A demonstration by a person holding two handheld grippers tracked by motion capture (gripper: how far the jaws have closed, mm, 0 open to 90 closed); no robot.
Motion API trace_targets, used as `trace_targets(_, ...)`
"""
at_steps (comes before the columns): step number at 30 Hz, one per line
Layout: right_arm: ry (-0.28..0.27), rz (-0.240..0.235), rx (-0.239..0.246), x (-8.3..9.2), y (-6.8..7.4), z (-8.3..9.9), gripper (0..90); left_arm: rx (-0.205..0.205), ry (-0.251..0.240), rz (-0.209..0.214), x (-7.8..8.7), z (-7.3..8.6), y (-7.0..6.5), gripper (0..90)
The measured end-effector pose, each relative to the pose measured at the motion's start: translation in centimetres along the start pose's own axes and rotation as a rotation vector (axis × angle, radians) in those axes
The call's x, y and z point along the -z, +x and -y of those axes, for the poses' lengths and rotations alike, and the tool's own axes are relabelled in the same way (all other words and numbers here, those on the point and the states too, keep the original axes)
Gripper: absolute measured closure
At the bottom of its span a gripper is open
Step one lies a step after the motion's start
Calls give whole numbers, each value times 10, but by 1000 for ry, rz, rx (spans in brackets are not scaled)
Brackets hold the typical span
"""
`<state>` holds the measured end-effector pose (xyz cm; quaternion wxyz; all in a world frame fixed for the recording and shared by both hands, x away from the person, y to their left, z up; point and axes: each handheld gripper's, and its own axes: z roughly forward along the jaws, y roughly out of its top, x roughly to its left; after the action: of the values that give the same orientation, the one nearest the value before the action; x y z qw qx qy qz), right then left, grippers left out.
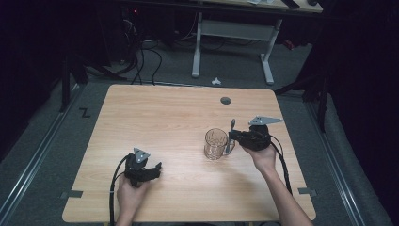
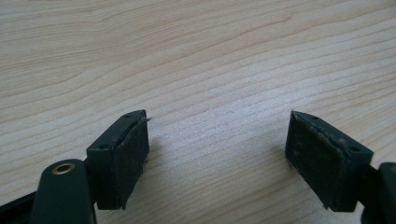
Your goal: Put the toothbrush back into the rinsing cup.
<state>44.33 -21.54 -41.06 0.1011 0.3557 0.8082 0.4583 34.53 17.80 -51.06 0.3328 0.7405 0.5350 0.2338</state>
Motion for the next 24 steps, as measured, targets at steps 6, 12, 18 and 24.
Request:
trace_targets(6,11,-1,0,-1,0,1,790,0,0,0,0,0,0,221)
trace_targets(12,17,-2,4,-2,0,1,773,0,0,0,0,0,0,221)
trace_targets(18,12,4,2,-1,1,1,707,0,0,0,0,0,0,221)
trace_targets(24,0,16,12,3,3,0,624,0,0,0,0,0,0,221)
